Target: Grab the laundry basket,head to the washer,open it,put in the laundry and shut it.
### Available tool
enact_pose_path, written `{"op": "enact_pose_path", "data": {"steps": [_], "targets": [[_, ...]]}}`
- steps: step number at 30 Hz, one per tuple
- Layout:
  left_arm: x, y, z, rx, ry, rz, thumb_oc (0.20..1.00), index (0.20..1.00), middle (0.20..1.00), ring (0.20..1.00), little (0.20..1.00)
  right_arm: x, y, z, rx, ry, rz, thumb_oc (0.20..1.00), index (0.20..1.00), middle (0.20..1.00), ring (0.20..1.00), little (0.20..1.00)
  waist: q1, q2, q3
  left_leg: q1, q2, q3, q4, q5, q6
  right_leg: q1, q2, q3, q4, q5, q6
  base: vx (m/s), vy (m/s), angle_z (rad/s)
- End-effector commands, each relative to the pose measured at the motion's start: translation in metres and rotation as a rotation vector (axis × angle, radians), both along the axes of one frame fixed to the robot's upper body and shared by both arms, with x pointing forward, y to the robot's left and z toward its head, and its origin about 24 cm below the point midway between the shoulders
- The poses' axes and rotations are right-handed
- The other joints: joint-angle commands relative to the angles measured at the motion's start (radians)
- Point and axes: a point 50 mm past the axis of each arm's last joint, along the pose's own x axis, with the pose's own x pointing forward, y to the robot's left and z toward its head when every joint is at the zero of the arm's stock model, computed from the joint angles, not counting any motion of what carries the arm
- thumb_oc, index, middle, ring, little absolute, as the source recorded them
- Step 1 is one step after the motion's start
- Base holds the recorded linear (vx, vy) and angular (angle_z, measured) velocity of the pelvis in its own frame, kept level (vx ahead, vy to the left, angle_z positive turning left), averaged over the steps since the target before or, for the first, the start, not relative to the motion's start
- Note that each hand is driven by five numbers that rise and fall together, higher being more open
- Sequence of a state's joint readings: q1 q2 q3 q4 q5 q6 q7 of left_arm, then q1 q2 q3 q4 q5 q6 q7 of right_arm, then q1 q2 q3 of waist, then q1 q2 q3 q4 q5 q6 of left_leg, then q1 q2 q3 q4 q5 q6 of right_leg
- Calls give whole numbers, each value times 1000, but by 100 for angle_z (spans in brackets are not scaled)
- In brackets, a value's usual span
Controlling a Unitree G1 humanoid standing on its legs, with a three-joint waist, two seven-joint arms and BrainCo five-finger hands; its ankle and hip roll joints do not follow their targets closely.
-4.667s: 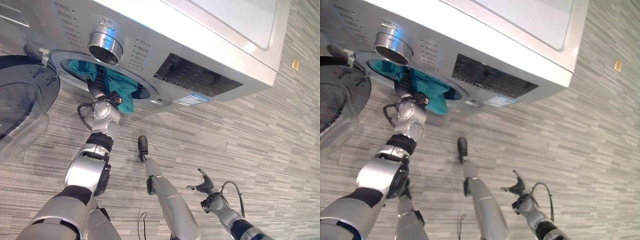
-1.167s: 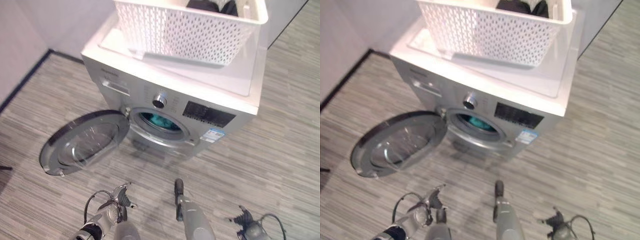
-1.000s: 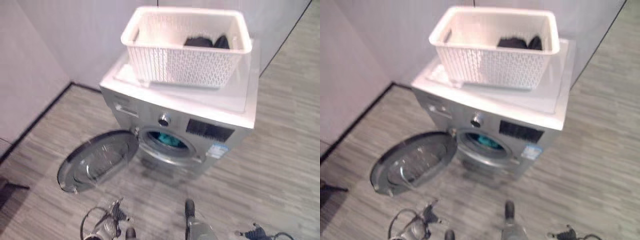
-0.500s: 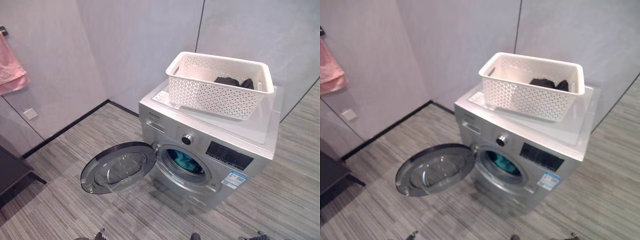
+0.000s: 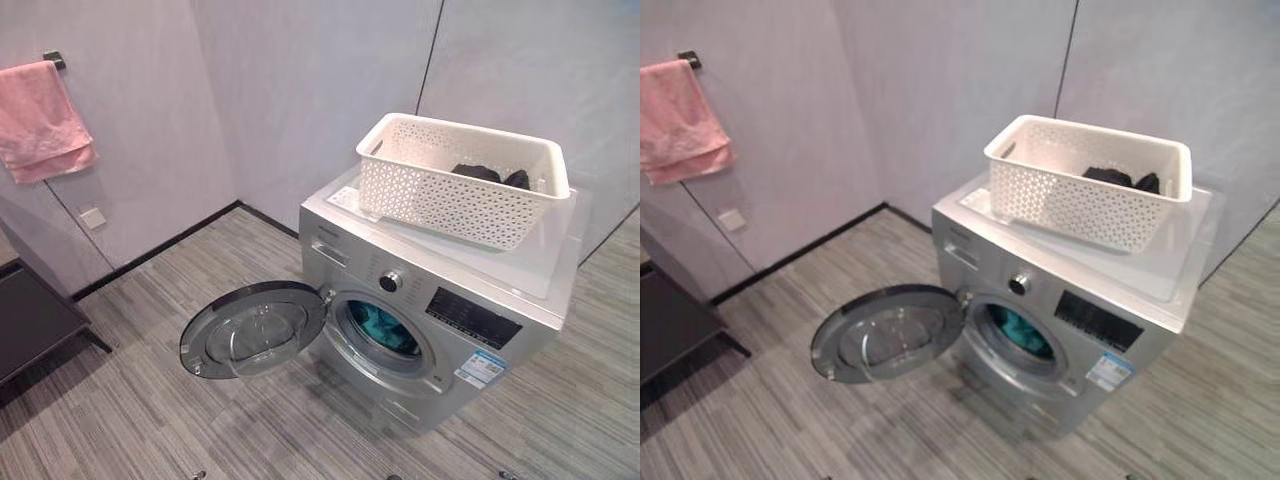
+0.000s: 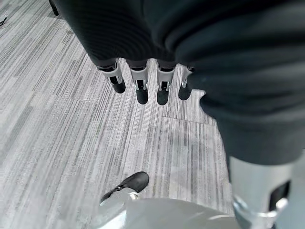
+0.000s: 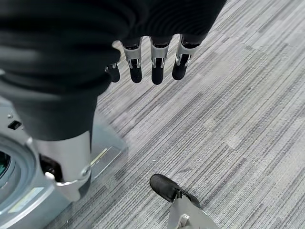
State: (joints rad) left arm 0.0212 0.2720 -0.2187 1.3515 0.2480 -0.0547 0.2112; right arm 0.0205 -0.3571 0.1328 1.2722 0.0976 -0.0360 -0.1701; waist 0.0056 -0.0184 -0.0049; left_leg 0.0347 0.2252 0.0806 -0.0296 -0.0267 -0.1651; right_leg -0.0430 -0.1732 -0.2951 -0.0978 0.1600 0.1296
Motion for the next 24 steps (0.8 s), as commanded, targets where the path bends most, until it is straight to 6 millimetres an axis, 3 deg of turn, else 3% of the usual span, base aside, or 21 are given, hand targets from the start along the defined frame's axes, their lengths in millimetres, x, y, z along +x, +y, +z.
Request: {"op": "enact_pose_path", "data": {"steps": [1, 4, 6, 7, 8, 9, 10, 13, 14, 15, 16, 17, 18, 19, 20, 21, 24], "targets": [[9, 35, 12, 98, 9, -45, 1000, 1000, 1000, 1000, 1000, 23, -11, 10, -13, -132, -109, 1000, 1000, 1000, 1000, 1000, -14, -68, 28, 1, -10, 79, -38, 39, 8, 130, -6, 36, 11, -159, 68, 2, 106, -40], [13, 40, 15, 106, -7, -48, 1000, 1000, 1000, 1000, 1000, 35, -27, 23, -65, -204, -98, 1000, 1000, 1000, 1000, 1000, -24, -77, 25, 12, -22, 96, -49, 31, 15, 116, -18, 55, 11, -147, 78, -21, 99, -35], [18, 43, 18, 109, -24, -50, 1000, 1000, 1000, 1000, 1000, 78, -62, 74, -201, -464, -47, 1000, 1000, 1000, 1000, 1000, -50, -92, 22, 21, -43, 116, -58, 17, 27, 92, -42, 76, 19, -129, 95, -23, 160, -34], [18, 43, 17, 109, -24, -51, 1000, 1000, 1000, 1000, 1000, 78, -63, 75, -201, -463, -48, 1000, 1000, 1000, 1000, 1000, -49, -91, 21, 22, -43, 117, -58, 16, 28, 92, -43, 76, 19, -129, 95, -21, 156, -19], [19, 42, 17, 101, -26, -41, 1000, 1000, 1000, 1000, 1000, 101, -73, 111, -289, -612, 27, 1000, 1000, 1000, 1000, 1000, -62, -95, 21, 26, -57, 127, -58, 3, 36, 81, -55, 85, 22, -119, 103, -6, 112, -15], [20, 41, 17, 97, -30, -37, 1000, 1000, 1000, 1000, 1000, 107, -76, 123, -322, -660, 44, 1000, 1000, 1000, 1000, 1000, -65, -95, 19, 27, -63, 129, -58, -3, 40, 77, -61, 86, 22, -114, 107, -6, 112, -14], [20, 41, 17, 96, -30, -38, 1000, 1000, 1000, 1000, 1000, 106, -76, 124, -323, -659, 43, 1000, 1000, 1000, 1000, 1000, -64, -95, 19, 27, -64, 129, -58, -3, 40, 77, -62, 86, 22, -114, 107, 12, 58, -23], [25, 36, 16, 78, -37, -43, 1000, 1000, 1000, 1000, 1000, 120, -83, 160, -422, -799, 65, 1000, 1000, 1000, 1000, 1000, -72, -94, 16, 26, -79, 130, -58, -15, 48, 71, -79, 84, 24, -103, 115, 25, 73, -8], [27, 33, 15, 68, -40, -48, 1000, 1000, 1000, 1000, 1000, 129, -83, 185, -477, -895, 94, 1000, 1000, 1000, 1000, 1000, -77, -93, 14, 27, -84, 128, -58, -20, 51, 68, -86, 82, 25, -98, 119, 22, 58, 3], [28, 32, 15, 67, -40, -49, 1000, 1000, 1000, 1000, 1000, 128, -83, 185, -478, -894, 93, 1000, 1000, 1000, 1000, 1000, -76, -93, 14, 27, -84, 128, -58, -20, 51, 68, -86, 82, 25, -98, 119, 28, 77, 1], [38, 22, 14, 48, -79, -64, 1000, 1000, 1000, 1000, 1000, 139, -82, 213, -534, -1000, 109, 1000, 1000, 1000, 1000, 1000, -81, -89, 13, 33, -89, 131, -58, -28, 57, 65, -92, 83, 29, -96, 122, 13, 47, 0], [39, 22, 14, 47, -80, -64, 1000, 1000, 1000, 1000, 1000, 139, -82, 214, -535, -1000, 109, 1000, 1000, 1000, 1000, 1000, -80, -87, 14, 34, -89, 132, -58, -28, 58, 65, -92, 84, 30, -97, 122, 42, 95, -2], [48, 13, 14, 14, -105, -65, 1000, 1000, 1000, 1000, 1000, 146, -81, 236, -583, -1076, 125, 1000, 1000, 1000, 1000, 1000, -85, -84, 14, 41, -94, 136, -58, -34, 61, 66, -95, 87, 34, -95, 124, 29, 50, -3], [48, 12, 14, 12, -106, -66, 1000, 1000, 1000, 1000, 1000, 145, -81, 236, -585, -1076, 125, 1000, 1000, 1000, 1000, 1000, -83, -83, 16, 42, -94, 137, -58, -34, 61, 66, -95, 88, 35, -96, 124, 54, 97, -3], [50, 2, 11, -18, -116, -64, 1000, 1000, 1000, 1000, 1000, 151, -77, 257, -621, -1179, 105, 1000, 1000, 1000, 1000, 1000, -85, -80, 18, 45, -97, 137, -58, -36, 67, 63, -98, 90, 46, -96, 126, 24, 49, -1], [50, 2, 11, -18, -116, -64, 1000, 1000, 1000, 1000, 1000, 151, -77, 257, -623, -1178, 105, 1000, 1000, 1000, 1000, 1000, -84, -80, 19, 46, -97, 137, -58, -36, 67, 63, -98, 91, 47, -96, 126, 27, 71, -1], [46, -1, 9, -25, -114, -79, 1000, 1000, 1000, 1000, 1000, 153, -69, 305, -754, -1353, 137, 1000, 1000, 1000, 1000, 1000, -74, -80, 20, 50, -105, 126, -58, -42, 77, 64, -108, 88, 68, -103, 128, 19, 73, -1]]}}
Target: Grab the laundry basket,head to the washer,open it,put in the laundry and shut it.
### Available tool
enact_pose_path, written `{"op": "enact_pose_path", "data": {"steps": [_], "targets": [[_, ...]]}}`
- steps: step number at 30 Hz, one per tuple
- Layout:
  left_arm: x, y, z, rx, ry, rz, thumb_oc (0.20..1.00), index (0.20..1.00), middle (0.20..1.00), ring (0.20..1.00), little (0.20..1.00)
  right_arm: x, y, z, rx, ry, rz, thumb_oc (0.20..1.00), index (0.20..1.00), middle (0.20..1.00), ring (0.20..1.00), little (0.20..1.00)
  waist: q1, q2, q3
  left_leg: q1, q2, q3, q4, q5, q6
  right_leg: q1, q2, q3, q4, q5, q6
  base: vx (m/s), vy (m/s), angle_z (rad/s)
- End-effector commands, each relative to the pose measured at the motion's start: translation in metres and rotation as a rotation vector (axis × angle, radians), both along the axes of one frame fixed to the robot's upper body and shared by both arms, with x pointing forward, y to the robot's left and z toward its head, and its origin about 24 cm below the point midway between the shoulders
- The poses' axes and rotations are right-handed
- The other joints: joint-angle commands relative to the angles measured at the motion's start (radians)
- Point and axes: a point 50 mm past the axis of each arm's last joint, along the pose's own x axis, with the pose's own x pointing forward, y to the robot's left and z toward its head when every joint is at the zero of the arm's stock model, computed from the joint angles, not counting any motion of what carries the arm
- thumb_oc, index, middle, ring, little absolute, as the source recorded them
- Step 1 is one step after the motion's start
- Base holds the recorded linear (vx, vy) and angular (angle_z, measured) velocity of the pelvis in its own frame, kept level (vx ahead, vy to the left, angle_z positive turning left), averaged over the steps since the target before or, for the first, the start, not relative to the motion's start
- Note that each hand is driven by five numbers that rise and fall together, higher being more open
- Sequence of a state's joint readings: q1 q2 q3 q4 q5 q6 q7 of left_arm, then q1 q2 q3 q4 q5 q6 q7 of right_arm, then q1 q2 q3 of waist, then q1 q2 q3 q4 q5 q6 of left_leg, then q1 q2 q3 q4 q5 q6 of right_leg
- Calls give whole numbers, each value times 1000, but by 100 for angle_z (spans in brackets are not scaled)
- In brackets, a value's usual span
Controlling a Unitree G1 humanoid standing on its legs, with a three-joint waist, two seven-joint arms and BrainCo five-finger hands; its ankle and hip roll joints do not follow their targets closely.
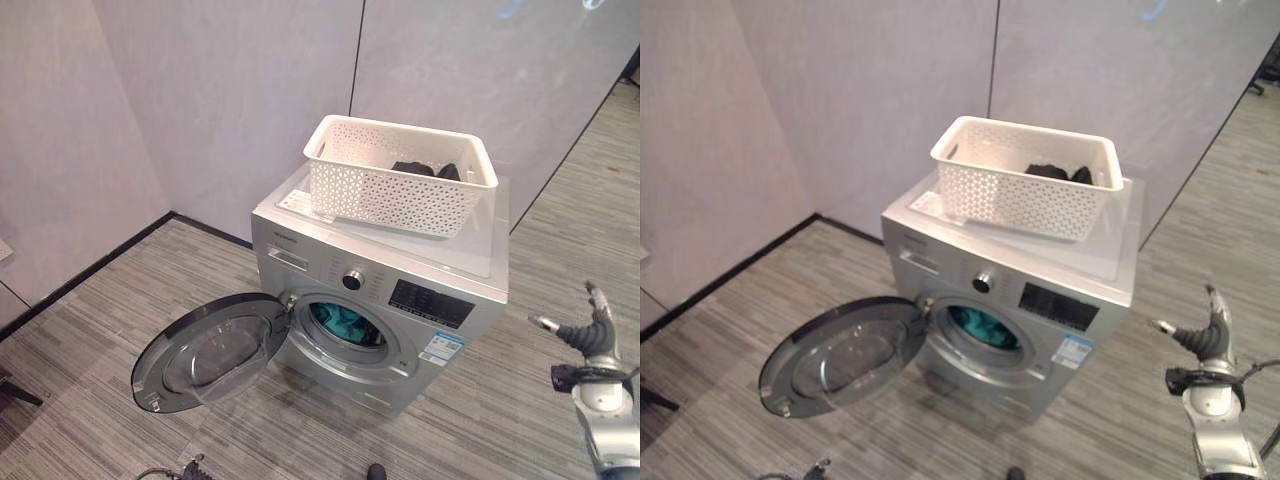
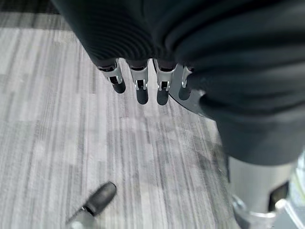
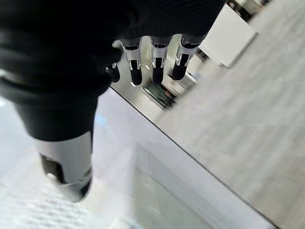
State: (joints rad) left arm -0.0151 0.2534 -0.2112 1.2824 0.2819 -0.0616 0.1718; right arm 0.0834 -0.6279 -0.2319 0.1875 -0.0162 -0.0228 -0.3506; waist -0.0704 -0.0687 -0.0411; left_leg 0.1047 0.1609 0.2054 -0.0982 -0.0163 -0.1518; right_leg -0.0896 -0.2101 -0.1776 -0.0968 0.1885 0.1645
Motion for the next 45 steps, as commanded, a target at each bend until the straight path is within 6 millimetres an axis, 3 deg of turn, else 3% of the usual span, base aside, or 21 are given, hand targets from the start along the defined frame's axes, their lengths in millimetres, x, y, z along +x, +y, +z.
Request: {"op": "enact_pose_path", "data": {"steps": [1, 2, 4, 5, 8, 12, 13, 14, 15, 16, 19, 21, 23, 24, 26, 28, 34, 38, 45], "targets": [[12, 12, 6, 37, -25, -29, 1000, 1000, 1000, 1000, 1000, 9, -10, 95, -222, -361, -49, 1000, 1000, 1000, 1000, 1000, 6, -31, 56, -18, -44, -2, 11, -56, 66, 114, -74, -33, 71, -134, 94, 25, 42, 1], [12, 11, 6, 36, -25, -30, 1000, 1000, 1000, 1000, 1000, 9, -10, 95, -224, -360, -50, 1000, 1000, 1000, 1000, 1000, 7, -30, 57, -17, -44, -3, 11, -56, 66, 115, -75, -34, 72, -135, 94, 30, 66, 1], [10, 13, 6, 41, -9, -66, 1000, 1000, 1000, 1000, 1000, 13, -4, 129, -318, -443, -10, 1000, 1000, 1000, 1000, 1000, 20, -36, 56, -17, -52, -15, 11, -61, 71, 116, -82, -44, 88, -134, 97, 21, 67, 2], [10, 13, 6, 39, -10, -66, 1000, 1000, 1000, 1000, 1000, 13, -4, 130, -318, -443, -10, 1000, 1000, 1000, 1000, 1000, 19, -35, 57, -17, -52, -15, 11, -61, 72, 116, -83, -44, 88, -134, 97, 6, 46, 3], [9, 18, 7, 49, -2, -88, 1000, 1000, 1000, 1000, 1000, 28, 3, 160, -389, -484, 48, 1000, 1000, 1000, 1000, 1000, 44, -48, 59, -15, -64, -28, 11, -68, 79, 119, -95, -57, 100, -128, 97, 2, 65, 4], [11, 19, 8, 54, -3, -116, 1000, 1000, 1000, 1000, 1000, 35, 3, 176, -440, -486, 54, 1000, 1000, 1000, 1000, 1000, 60, -60, 64, -16, -72, -42, 11, -70, 83, 123, -107, -65, 115, -128, 97, 11, 53, 8], [20, 13, 11, 23, -38, -170, 1000, 1000, 1000, 1000, 1000, 31, -5, 183, -469, -467, 25, 1000, 1000, 1000, 1000, 1000, 73, -56, 73, -19, -79, -64, 18, -78, 89, 127, -112, -70, 138, -135, 97, 30, 155, 29], [20, 4, 16, -38, -65, -313, 1000, 1000, 1000, 1000, 1000, 29, -20, 216, -562, -443, -17, 1000, 1000, 1000, 1000, 1000, 95, -47, 85, -28, -104, -126, 25, -74, 113, 108, -140, -57, 255, -110, 94, 8, 148, 35], [21, 3, 17, -40, -67, -312, 1000, 1000, 1000, 1000, 1000, 30, -20, 217, -564, -445, -15, 1000, 1000, 1000, 1000, 1000, 93, -47, 85, -32, -107, -125, 23, -68, 115, 103, -143, -55, 257, -105, 94, -12, 229, 79], [14, 10, 11, -5, -6, -303, 1000, 1000, 1000, 1000, 1000, 42, -16, 231, -557, -452, 17, 1000, 1000, 1000, 1000, 1000, 83, -38, 108, -25, -114, -160, 36, -75, 133, 52, -124, 16, 381, -100, 77, -43, 112, 84], [12, 12, 8, 21, 21, -257, 1000, 1000, 1000, 1000, 1000, 57, 0, 240, -549, -463, 111, 1000, 1000, 1000, 1000, 1000, 68, -31, 118, -25, -115, -177, 48, -82, 138, 1, -90, 80, 427, -115, 62, 20, 93, 44], [9, 19, 8, 46, 45, -217, 1000, 1000, 1000, 1000, 1000, 64, 4, 241, -565, -407, 160, 1000, 1000, 1000, 1000, 1000, 60, -33, 116, -20, -108, -187, 48, -89, 132, -12, -55, 104, 353, -184, 45, 87, -55, 5], [9, 24, 9, 53, 47, -184, 1000, 1000, 1000, 1000, 1000, 72, 5, 251, -580, -376, 183, 1000, 1000, 1000, 1000, 1000, 55, -43, 115, -9, -107, -204, 52, -107, 124, -36, -51, 133, 220, -153, 58, 173, -130, 16], [6, 28, 9, 55, 51, -149, 1000, 1000, 1000, 1000, 1000, 84, 9, 249, -540, -329, 231, 1000, 1000, 1000, 1000, 1000, 40, -50, 120, 6, -104, -220, 62, -128, 118, -77, -38, 198, 137, -111, 74, 243, -104, 23], [-3, 37, 9, 72, 87, -108, 1000, 1000, 1000, 1000, 1000, 95, 16, 239, -498, -236, 329, 1000, 1000, 1000, 1000, 1000, 17, -71, 123, 47, -107, -250, 66, -156, 100, -92, -11, 274, 103, -82, 90, 280, -119, 36], [-5, 37, 8, 66, 97, -110, 1000, 1000, 1000, 1000, 1000, 91, 13, 235, -517, -161, 363, 1000, 1000, 1000, 1000, 1000, 10, -83, 114, 57, -102, -286, 59, -153, 86, -80, -3, 290, 130, -92, 82, 161, -149, 92], [-16, 27, 3, -3, 97, -28, 1000, 1000, 1000, 1000, 1000, 83, -1, 242, -579, 0, 372, 1000, 1000, 1000, 1000, 1000, -1, -69, 64, 58, -36, -348, 14, -107, 46, -46, 25, 215, 127, -113, 55, 102, -144, 76], [-20, 21, 1, -33, 105, -20, 1000, 1000, 1000, 1000, 1000, 82, -7, 267, -620, 48, 343, 1000, 1000, 1000, 1000, 1000, 13, -72, 47, 30, 0, -379, 11, -69, 17, -13, 41, 165, 111, -141, 33, 40, -104, 28], [-23, 18, -1, -57, 114, -22, 1000, 1000, 1000, 1000, 1000, 97, -1, 296, -735, 194, 300, 1000, 1000, 1000, 1000, 1000, 28, -75, 28, 22, 30, -396, 11, -32, -3, 36, 66, 141, 74, -159, 11, 45, -67, 13]]}}
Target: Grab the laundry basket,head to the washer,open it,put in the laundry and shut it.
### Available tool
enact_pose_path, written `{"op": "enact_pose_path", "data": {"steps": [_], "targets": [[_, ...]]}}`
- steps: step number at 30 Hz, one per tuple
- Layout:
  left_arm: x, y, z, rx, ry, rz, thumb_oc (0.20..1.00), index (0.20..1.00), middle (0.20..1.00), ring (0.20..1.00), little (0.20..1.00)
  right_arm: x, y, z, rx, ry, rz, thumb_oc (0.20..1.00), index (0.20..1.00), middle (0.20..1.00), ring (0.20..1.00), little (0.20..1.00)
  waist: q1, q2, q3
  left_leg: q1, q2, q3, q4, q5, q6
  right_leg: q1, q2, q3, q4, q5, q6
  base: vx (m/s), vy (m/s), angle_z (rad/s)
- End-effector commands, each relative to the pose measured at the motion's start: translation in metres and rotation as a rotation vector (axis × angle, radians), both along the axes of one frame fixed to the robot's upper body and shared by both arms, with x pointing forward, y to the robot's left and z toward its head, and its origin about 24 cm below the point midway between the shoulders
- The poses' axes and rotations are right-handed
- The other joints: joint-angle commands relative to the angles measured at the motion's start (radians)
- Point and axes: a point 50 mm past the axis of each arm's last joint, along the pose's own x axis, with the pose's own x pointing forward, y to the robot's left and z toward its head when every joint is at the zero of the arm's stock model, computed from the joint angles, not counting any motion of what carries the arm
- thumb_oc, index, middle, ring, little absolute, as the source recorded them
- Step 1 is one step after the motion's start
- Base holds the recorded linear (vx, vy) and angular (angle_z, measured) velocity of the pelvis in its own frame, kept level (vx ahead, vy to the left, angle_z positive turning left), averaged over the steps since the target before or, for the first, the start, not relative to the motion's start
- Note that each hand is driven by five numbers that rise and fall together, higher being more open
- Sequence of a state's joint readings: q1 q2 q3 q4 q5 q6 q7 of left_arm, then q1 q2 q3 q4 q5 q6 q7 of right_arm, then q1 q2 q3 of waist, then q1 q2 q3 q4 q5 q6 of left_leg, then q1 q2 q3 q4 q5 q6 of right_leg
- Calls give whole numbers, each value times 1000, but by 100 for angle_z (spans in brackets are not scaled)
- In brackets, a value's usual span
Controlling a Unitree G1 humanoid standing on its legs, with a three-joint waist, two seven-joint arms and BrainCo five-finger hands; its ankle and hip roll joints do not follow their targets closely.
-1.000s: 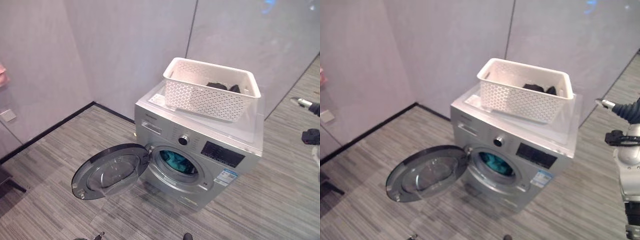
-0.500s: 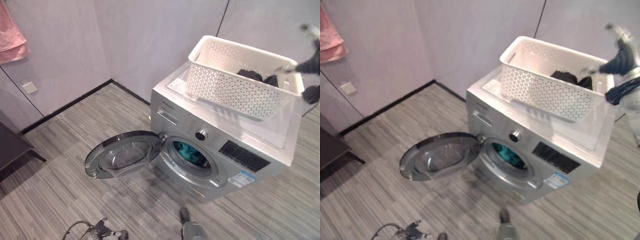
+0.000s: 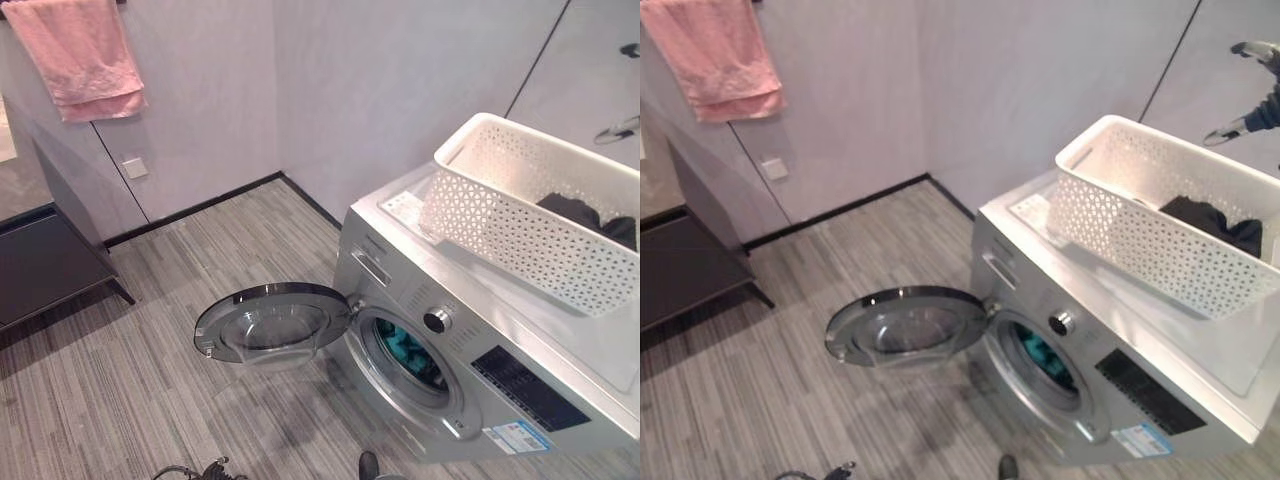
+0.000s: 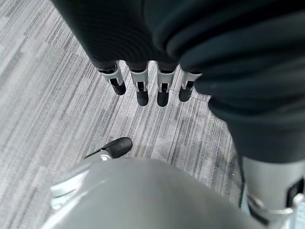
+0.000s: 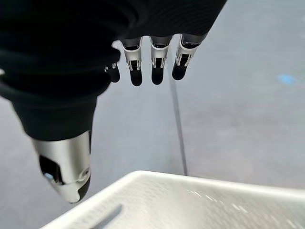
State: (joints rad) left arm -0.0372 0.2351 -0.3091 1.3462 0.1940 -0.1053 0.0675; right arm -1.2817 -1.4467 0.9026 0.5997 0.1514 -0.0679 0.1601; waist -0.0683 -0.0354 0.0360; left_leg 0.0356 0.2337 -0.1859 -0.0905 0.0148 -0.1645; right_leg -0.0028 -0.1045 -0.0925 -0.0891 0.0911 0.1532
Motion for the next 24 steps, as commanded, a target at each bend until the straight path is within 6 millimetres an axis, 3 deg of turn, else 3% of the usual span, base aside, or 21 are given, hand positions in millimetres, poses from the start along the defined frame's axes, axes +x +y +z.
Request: {"op": "enact_pose_path", "data": {"steps": [1, 6, 18, 24], "targets": [[-17, 35, 6, 75, 47, 9, 1000, 1000, 1000, 1000, 1000, 2, -1, 24, -19, -19, -41, 1000, 1000, 1000, 1000, 1000, 27, -112, -49, 89, -39, -5, 3, -56, 7, -49, -39, 52, 64, -64, 21, 15, -30, 4], [-16, 33, 5, 55, 54, 10, 1000, 1000, 1000, 1000, 1000, 2, -1, 23, -136, 94, -85, 1000, 1000, 1000, 1000, 1000, 22, -112, -50, 67, -18, -18, 3, -30, -11, -37, -29, 27, 49, -74, 11, 20, -44, 9], [-15, 31, 5, 28, 39, 27, 1000, 1000, 1000, 1000, 1000, 14, -20, -29, -124, 259, -154, 1000, 1000, 1000, 1000, 1000, 37, -96, -24, 29, 11, -19, 3, 25, -37, -48, -2, 11, 39, -88, -2, 19, -49, 5], [-10, 34, 8, 23, 4, 34, 1000, 1000, 1000, 1000, 1000, 4, -41, -32, -105, 250, -242, 1000, 1000, 1000, 1000, 1000, 40, -78, 8, 11, 41, -15, 7, 133, -50, -50, 21, 2, 54, -118, -26, 28, -44, 3]]}}
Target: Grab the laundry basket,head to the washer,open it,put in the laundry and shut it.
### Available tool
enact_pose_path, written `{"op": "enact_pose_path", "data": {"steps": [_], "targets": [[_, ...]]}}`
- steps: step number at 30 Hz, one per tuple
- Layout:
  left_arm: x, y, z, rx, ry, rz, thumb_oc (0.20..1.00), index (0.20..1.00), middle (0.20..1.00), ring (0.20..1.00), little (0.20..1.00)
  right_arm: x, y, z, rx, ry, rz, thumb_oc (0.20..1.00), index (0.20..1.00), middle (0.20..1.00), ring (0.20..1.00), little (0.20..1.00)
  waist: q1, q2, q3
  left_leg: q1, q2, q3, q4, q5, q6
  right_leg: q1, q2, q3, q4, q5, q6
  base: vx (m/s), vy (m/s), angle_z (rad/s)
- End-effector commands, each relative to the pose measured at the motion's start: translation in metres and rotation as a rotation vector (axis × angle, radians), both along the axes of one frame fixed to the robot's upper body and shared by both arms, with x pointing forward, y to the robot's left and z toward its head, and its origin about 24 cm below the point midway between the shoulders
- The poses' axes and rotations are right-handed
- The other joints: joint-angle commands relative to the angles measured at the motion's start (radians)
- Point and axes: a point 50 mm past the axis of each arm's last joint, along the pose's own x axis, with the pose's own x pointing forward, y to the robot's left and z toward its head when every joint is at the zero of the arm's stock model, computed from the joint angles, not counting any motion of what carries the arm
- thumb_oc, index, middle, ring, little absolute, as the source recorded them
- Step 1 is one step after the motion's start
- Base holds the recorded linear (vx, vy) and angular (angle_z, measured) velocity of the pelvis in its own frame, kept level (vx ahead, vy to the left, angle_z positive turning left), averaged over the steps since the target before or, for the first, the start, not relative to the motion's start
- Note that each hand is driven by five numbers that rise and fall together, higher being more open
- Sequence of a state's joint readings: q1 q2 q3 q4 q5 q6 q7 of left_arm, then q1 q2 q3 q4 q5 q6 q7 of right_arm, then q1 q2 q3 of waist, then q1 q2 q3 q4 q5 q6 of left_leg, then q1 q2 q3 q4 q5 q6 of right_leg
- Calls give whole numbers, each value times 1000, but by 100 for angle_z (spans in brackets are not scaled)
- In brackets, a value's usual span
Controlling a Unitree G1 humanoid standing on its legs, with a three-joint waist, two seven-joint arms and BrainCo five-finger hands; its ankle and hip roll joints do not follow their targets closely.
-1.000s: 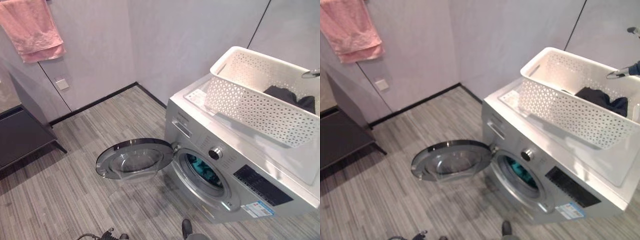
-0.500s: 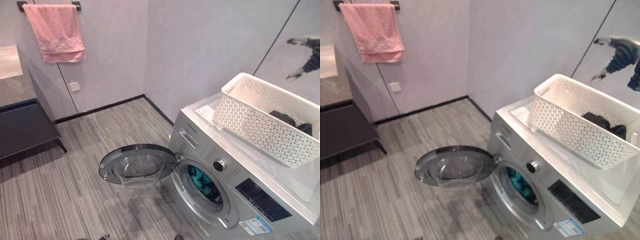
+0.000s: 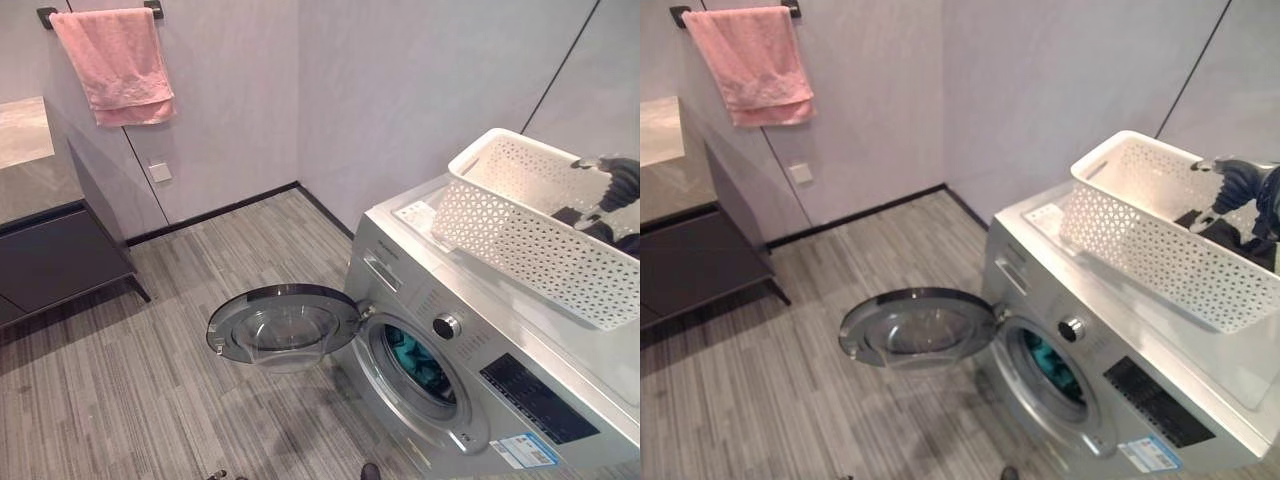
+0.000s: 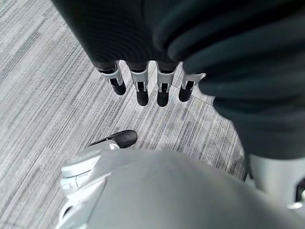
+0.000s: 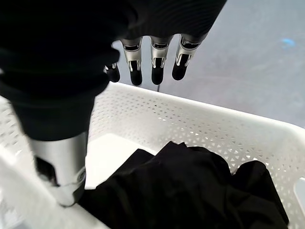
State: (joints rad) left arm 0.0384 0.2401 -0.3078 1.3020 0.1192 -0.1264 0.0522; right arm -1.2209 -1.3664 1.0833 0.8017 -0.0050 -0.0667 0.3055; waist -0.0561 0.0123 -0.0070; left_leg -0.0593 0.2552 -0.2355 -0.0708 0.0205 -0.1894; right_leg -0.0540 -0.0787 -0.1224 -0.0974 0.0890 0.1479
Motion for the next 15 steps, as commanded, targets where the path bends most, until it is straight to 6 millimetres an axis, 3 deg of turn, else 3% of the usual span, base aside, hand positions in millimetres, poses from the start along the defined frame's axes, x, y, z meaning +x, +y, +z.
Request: {"op": "enact_pose_path", "data": {"steps": [1, 4, 5, 6, 7, 8, 10, 12, 14, 15], "targets": [[12, 36, 11, 70, -9, -46, 1000, 1000, 1000, 1000, 1000, -9, -12, 41, 5, -180, -60, 1000, 1000, 1000, 1000, 1000, 31, -126, 58, 99, 25, 39, 9, 147, -24, 8, 2, 31, 65, -126, -29, 35, -55, 9], [21, 35, 14, 69, -43, -71, 1000, 1000, 1000, 1000, 1000, -8, -14, 42, 46, -223, -67, 1000, 1000, 1000, 1000, 1000, 45, -157, 95, 33, -3, 49, 186, 174, 5, 41, -6, 22, 69, -129, -41, 1, -83, 23], [27, 30, 15, 52, -71, -82, 1000, 1000, 1000, 1000, 1000, -13, -19, 43, 69, -244, -85, 1000, 1000, 1000, 1000, 1000, 44, -166, 111, -2, -17, 131, 208, 160, 30, 64, -23, -1, 68, -128, -38, 12, -43, 39], [27, 31, 15, 54, -70, -82, 1000, 1000, 1000, 1000, 1000, -13, -19, 42, 70, -244, -85, 1000, 1000, 1000, 1000, 1000, 46, -168, 111, -2, -18, 132, 210, 159, 31, 64, -24, 0, 67, -128, -38, 26, 7, 57], [30, 27, 15, 38, -80, -98, 1000, 1000, 1000, 1000, 1000, -19, -26, 44, 83, -261, -110, 1000, 1000, 1000, 1000, 1000, 45, -171, 113, -22, -34, 184, 197, 125, 37, 73, -38, -12, 63, -126, -30, 59, 118, 58], [30, 17, 13, 9, -74, -142, 1000, 1000, 1000, 1000, 1000, -31, -41, 45, 103, -281, -169, 1000, 1000, 1000, 1000, 1000, 33, -162, 99, -33, -64, 267, 148, 27, 45, 73, -63, -18, 72, -121, -11, 61, 117, 57], [29, 15, 12, 7, -67, -171, 1000, 1000, 1000, 1000, 1000, -34, -46, 43, 102, -273, -193, 1000, 1000, 1000, 1000, 1000, 35, -156, 96, -31, -65, 273, 149, 26, 42, 71, -68, -12, 82, -123, -6, 52, 131, 34], [27, 11, 11, -1, -50, -213, 1000, 1000, 1000, 1000, 1000, -35, -50, 43, 64, -245, -231, 1000, 1000, 1000, 1000, 1000, 40, -145, 87, -8, -117, 231, 137, -48, 64, 58, -84, 10, 126, -123, 10, 93, 218, 15], [31, 5, 11, -22, -59, -236, 1000, 1000, 1000, 1000, 1000, -37, -55, 40, 58, -227, -262, 1000, 1000, 1000, 1000, 1000, 31, -133, 78, 5, -143, 213, 128, -67, 85, 43, -98, 25, 181, -113, 22, 90, 236, -6], [32, 3, 12, -37, -75, -218, 1000, 1000, 1000, 1000, 1000, -33, -53, 37, 50, -221, -265, 1000, 1000, 1000, 1000, 1000, 28, -119, 84, 25, -167, 207, 121, -88, 114, 6, -107, 66, 266, -107, 37, 59, 194, -24]]}}
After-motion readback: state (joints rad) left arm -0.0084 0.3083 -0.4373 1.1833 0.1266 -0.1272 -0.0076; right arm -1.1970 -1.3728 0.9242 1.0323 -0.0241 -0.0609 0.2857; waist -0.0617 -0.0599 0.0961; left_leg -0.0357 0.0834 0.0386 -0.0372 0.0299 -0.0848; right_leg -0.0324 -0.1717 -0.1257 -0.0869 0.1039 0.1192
